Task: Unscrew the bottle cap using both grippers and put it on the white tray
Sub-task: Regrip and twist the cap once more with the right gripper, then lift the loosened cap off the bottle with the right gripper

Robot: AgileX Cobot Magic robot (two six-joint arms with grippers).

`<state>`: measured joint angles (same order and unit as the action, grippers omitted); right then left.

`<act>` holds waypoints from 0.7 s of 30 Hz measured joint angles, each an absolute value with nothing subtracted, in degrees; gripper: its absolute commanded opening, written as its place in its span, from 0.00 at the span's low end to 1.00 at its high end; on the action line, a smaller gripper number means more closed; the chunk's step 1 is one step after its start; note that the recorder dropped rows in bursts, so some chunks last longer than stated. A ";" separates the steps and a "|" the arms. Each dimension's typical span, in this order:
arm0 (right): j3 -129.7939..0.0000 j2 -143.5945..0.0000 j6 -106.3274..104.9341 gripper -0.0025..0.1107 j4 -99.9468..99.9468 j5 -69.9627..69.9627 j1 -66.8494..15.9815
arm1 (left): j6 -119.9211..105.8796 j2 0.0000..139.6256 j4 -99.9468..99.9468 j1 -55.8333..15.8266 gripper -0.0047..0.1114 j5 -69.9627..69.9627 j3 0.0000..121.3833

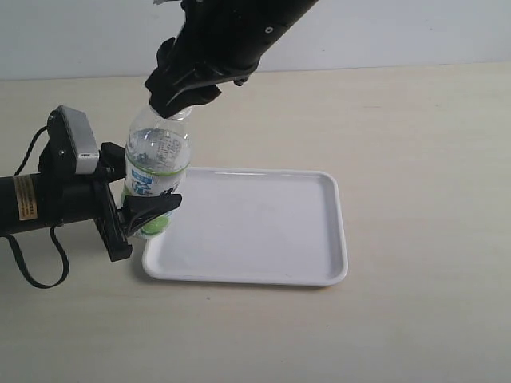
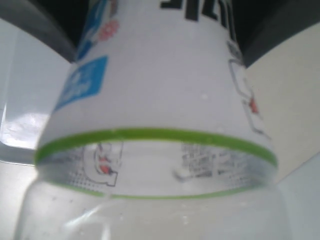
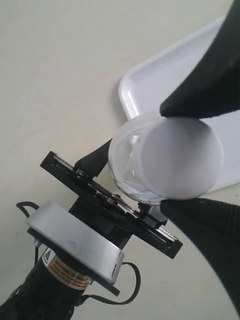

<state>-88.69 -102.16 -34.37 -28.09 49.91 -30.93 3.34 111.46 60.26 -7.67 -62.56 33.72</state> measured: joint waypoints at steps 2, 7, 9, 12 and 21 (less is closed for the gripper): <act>-88.69 -102.16 -35.93 0.02 -28.19 49.91 -30.93 | 3.34 111.46 60.13 -7.67 0.04 -62.56 33.72; -88.69 -102.16 -46.24 0.02 -28.41 49.91 -30.93 | 3.23 111.46 60.13 -7.67 0.04 -62.56 33.72; -88.69 -102.16 -52.30 0.02 -28.64 49.91 -30.93 | 3.12 111.46 60.13 -7.67 0.04 -62.56 33.72; -88.69 -102.16 -62.24 0.02 -28.74 49.91 -30.93 | 3.00 111.46 60.13 -7.67 0.04 -62.56 33.72; -88.69 -102.16 -92.63 0.02 -28.77 49.91 -30.93 | 2.57 111.46 60.13 -7.67 0.04 -61.99 33.72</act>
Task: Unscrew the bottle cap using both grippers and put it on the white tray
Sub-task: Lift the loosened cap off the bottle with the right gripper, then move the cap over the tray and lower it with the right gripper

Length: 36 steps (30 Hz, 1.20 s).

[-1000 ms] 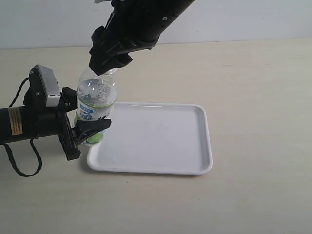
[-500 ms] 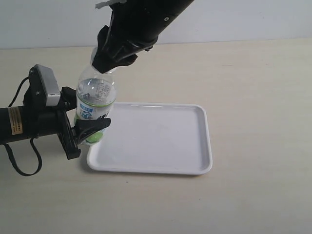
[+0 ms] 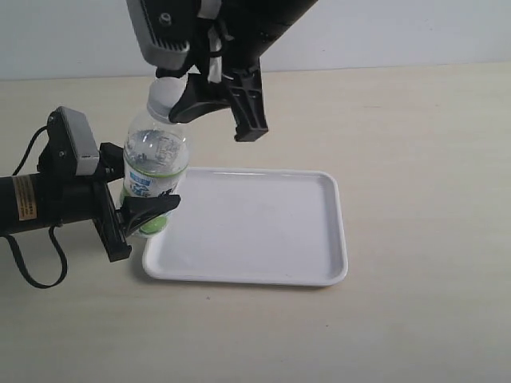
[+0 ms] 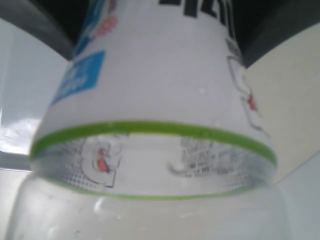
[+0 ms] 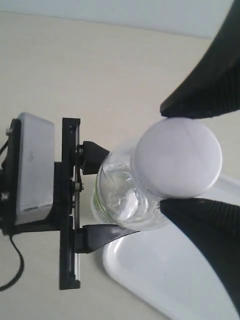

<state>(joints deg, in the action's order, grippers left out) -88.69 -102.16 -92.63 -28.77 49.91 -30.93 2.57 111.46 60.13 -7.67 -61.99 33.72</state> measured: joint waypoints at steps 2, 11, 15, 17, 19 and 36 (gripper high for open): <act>-88.69 -102.16 -98.86 0.02 -28.62 49.80 -30.93 | 2.57 111.46 60.13 -7.67 0.04 -61.86 33.72; -88.83 -102.16 -119.15 0.02 -28.32 50.01 -30.93 | 2.97 111.46 60.13 -7.67 0.04 -61.65 33.69; -88.83 -102.16 -120.08 0.02 -26.21 50.01 -30.93 | 2.97 111.46 60.13 -7.67 0.04 -61.31 33.56; -88.83 -102.16 -120.08 0.02 -24.74 50.11 -30.93 | 2.97 111.46 60.13 -7.67 0.04 -61.20 33.43; -88.83 -102.16 -120.08 0.02 -23.70 50.11 -30.93 | 2.97 111.46 60.13 -7.67 0.04 -61.13 33.43; -88.83 -95.27 -108.17 0.02 -31.01 50.95 -30.93 | 4.50 111.46 55.68 -7.67 0.04 -63.13 33.43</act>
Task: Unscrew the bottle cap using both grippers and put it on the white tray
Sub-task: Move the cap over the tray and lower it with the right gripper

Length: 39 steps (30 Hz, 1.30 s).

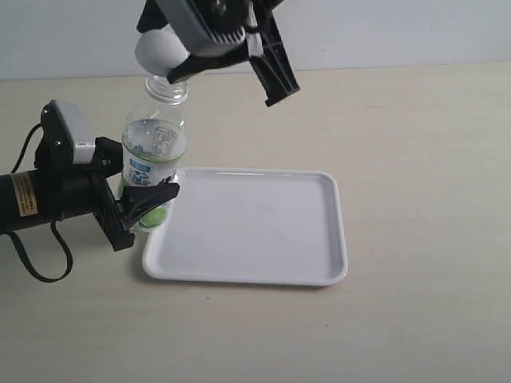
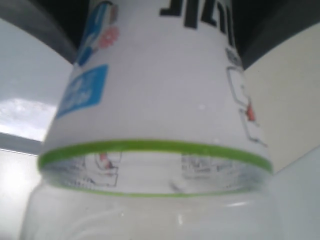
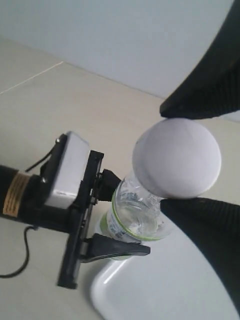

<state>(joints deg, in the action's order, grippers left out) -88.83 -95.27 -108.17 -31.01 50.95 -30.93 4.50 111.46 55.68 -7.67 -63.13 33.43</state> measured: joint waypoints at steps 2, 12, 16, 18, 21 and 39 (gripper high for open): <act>-88.83 -93.73 -98.03 0.02 -30.04 50.64 -30.93 | 4.50 111.46 54.29 -7.67 0.04 -63.25 33.43; -85.48 -95.28 -18.44 0.02 -2.37 53.43 -30.93 | 4.42 113.03 41.41 -6.58 0.04 -65.89 31.78; -80.39 -102.77 -12.17 0.02 -1.74 50.66 -30.93 | 4.53 114.41 37.33 -6.36 0.04 -66.53 31.31; -79.46 -107.40 -9.82 0.02 -1.74 46.85 -30.93 | 4.53 115.19 35.84 -6.36 0.04 -66.97 31.21; -79.46 -113.11 -7.81 0.02 -1.74 42.94 -30.93 | 4.53 117.41 35.16 -6.36 0.04 -67.28 31.19; -79.46 -121.34 -7.37 0.60 -2.39 38.13 -30.93 | 4.53 117.88 34.65 -6.36 0.04 -67.78 31.09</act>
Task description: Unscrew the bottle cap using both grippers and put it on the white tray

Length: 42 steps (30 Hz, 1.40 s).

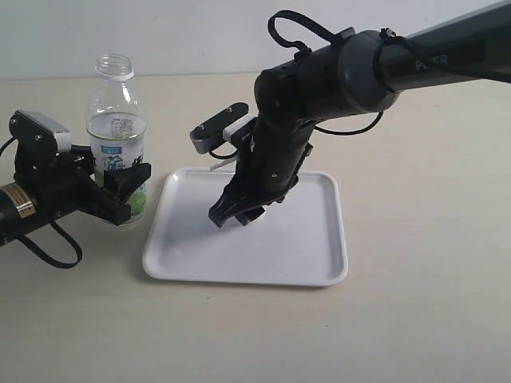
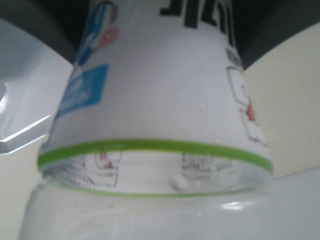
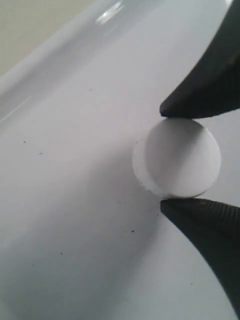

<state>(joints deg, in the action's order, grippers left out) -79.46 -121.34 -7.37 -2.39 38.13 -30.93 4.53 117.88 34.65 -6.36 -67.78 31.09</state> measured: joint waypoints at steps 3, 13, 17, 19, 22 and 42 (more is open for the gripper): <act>-79.46 -121.34 -7.37 0.71 -2.50 37.99 -30.93 | 4.53 117.88 34.65 -6.36 0.04 -67.78 31.09; -79.46 -121.34 -7.37 0.71 -4.05 37.99 -30.93 | 4.67 117.88 36.33 -6.36 0.46 -67.88 31.09; -79.46 -121.34 -7.37 0.71 -4.17 37.99 -30.93 | 4.67 117.88 37.04 -6.36 0.70 -67.88 31.09; -79.46 -121.34 -7.63 0.71 -4.17 37.99 -30.93 | 4.67 117.88 37.04 -6.36 0.73 -68.32 31.09; -79.46 -121.34 -8.16 0.71 -4.17 37.99 -30.93 | 4.67 117.75 37.04 -6.36 0.74 -68.78 31.09; -79.42 -112.13 -8.84 0.68 -4.80 40.80 -30.93 | 2.07 110.90 37.13 -4.59 0.88 -69.02 22.27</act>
<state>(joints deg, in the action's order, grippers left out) -79.42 -112.13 -8.84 -4.80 40.80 -30.93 2.07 110.90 37.13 -4.59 -69.02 22.27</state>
